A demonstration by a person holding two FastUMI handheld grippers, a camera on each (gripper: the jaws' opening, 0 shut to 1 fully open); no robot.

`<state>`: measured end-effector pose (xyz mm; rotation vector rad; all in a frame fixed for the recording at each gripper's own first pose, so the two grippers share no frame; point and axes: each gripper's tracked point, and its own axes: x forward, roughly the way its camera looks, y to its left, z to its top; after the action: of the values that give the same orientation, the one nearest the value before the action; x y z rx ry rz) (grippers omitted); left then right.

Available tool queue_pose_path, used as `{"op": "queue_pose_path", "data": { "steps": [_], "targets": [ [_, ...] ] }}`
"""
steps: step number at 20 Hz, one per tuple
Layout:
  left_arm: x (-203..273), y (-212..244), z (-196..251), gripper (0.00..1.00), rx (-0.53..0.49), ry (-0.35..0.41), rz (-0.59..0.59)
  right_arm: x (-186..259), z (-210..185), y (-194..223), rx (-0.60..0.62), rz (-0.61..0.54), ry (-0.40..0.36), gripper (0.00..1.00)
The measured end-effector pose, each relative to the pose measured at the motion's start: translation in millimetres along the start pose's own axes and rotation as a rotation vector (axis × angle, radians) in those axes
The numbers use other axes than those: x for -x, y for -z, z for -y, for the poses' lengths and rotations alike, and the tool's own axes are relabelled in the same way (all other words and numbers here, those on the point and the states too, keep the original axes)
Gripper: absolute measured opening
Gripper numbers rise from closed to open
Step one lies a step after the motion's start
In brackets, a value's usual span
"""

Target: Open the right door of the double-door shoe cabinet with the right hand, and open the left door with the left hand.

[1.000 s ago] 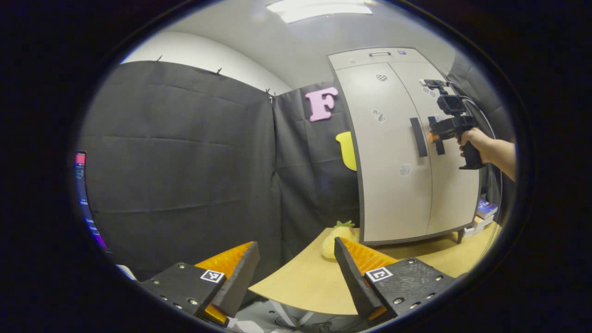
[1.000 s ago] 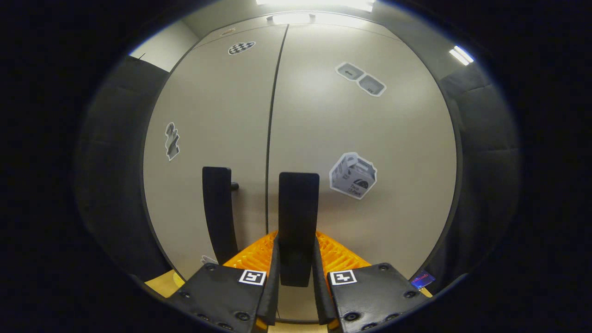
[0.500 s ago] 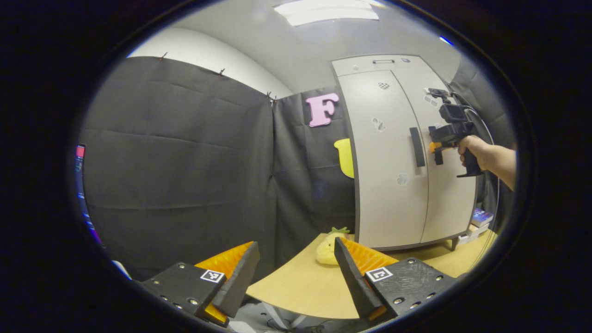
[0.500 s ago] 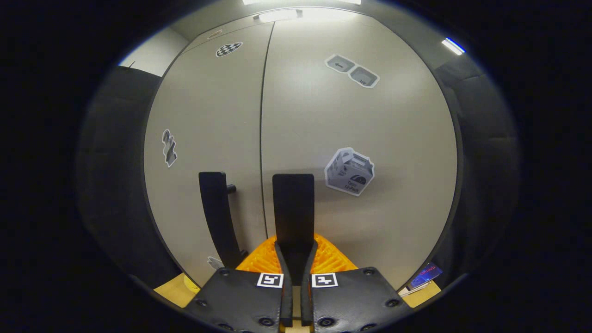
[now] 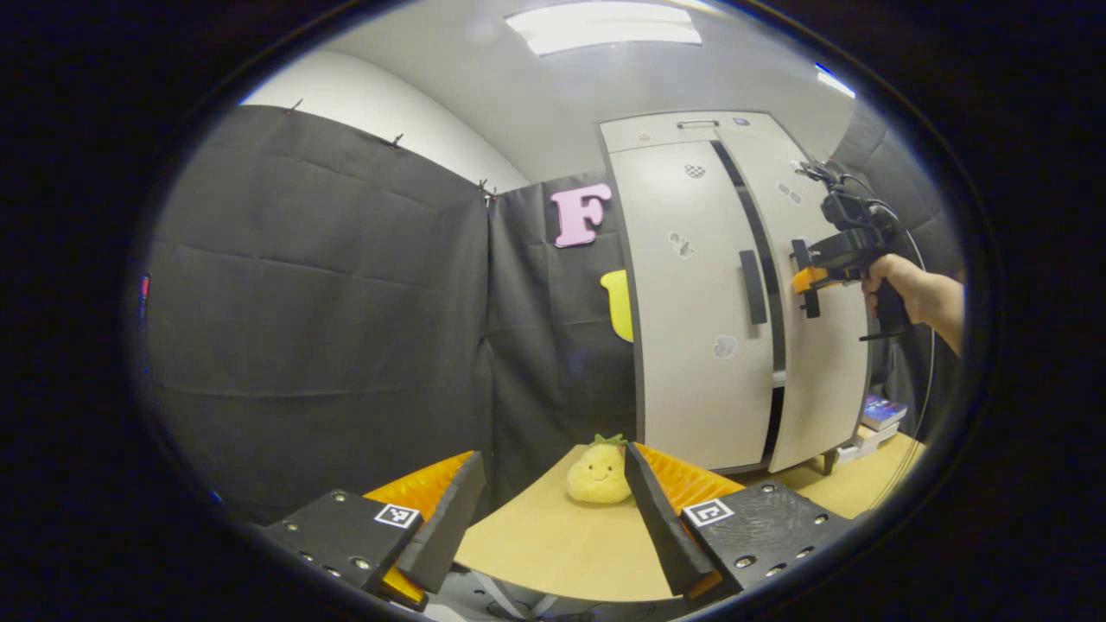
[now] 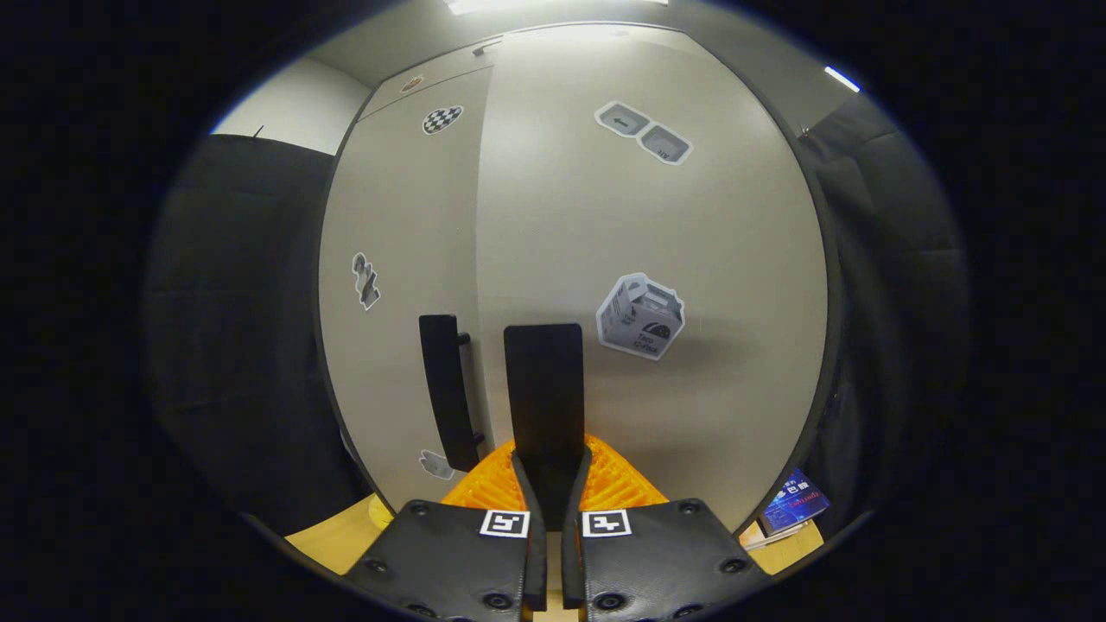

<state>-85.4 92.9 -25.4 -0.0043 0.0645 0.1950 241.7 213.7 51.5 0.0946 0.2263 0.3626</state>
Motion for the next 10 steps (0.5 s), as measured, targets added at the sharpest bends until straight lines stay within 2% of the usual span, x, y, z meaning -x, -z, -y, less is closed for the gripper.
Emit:
{"op": "queue_pose_path", "data": {
  "steps": [10],
  "targets": [
    [-4.4,-9.8,46.0,0.94,-0.004,0.100,0.015,-0.6,6.6,-2.8,-0.019,-0.008,-0.067,0.08]
  ]
}}
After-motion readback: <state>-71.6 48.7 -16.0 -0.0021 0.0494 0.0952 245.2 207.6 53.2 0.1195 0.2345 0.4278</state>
